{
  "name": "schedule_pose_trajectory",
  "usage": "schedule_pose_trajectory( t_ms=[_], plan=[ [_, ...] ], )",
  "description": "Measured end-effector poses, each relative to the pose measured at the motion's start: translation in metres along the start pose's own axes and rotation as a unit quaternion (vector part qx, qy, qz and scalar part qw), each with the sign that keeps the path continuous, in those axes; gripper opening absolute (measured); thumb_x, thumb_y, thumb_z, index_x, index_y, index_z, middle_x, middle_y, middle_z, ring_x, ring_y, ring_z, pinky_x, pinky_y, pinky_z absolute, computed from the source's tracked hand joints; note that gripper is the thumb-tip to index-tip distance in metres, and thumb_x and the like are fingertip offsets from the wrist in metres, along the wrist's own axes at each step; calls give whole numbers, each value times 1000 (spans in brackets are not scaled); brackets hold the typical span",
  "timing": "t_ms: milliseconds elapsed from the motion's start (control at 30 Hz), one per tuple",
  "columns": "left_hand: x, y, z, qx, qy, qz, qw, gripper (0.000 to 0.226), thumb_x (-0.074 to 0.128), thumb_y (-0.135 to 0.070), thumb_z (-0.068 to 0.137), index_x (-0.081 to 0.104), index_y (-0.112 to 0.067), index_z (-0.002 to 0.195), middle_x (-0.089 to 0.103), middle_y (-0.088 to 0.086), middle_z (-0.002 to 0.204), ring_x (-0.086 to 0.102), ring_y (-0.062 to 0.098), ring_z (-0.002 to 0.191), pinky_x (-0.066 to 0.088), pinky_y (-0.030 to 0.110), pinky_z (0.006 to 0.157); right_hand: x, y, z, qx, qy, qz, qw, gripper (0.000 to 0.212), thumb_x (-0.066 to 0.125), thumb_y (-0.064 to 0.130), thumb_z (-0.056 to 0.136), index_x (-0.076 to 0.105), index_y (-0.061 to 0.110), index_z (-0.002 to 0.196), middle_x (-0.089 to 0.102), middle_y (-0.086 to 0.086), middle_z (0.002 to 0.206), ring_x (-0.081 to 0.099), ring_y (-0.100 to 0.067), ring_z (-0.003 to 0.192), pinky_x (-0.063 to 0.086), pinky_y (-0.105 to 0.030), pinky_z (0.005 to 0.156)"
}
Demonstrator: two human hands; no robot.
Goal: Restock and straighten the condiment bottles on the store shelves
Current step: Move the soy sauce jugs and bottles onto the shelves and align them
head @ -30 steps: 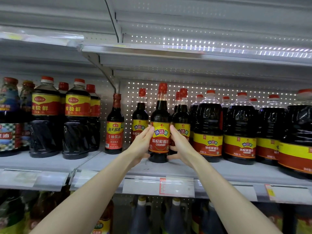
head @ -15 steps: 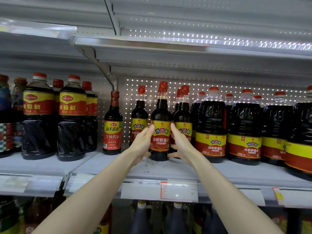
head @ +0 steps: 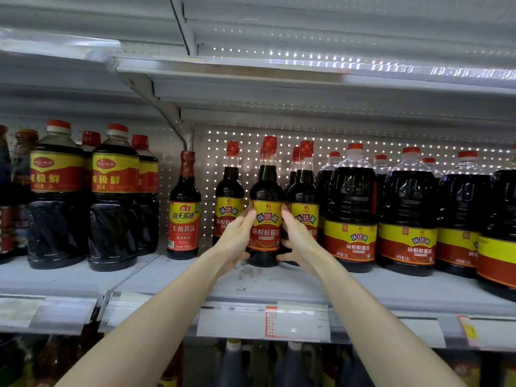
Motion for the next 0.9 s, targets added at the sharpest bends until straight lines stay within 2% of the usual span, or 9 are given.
schedule_pose_trajectory(
  t_ms=[500,633,900],
  plan=[
    [0,3,9,-8,22,18,1000,58,34,-51,100,29,-21,149,40,5,150,36,27,138,28,60,112,-2,-2,9,8,0,2,1000,65,32,59,98,32,17,148,37,-8,152,37,-33,138,35,-57,108],
    [1,2,9,-8,23,24,999,55,33,-53,100,36,-23,146,48,4,143,43,27,133,30,60,110,-2,-1,8,11,1,12,1000,66,33,59,98,33,16,148,37,-8,152,37,-33,138,35,-56,107],
    [1,2,8,-10,18,22,1000,55,33,-52,100,35,-22,146,47,4,144,42,26,133,30,58,110,-1,-1,8,10,4,10,1000,65,33,60,97,36,17,146,40,-8,151,39,-33,136,35,-57,107]
  ],
)
Point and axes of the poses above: each hand's wrist, its own z-axis towards the middle knuckle, its own x-axis out of the palm, y = z × x, the point moved 1 cm from there along z, towards the middle knuckle
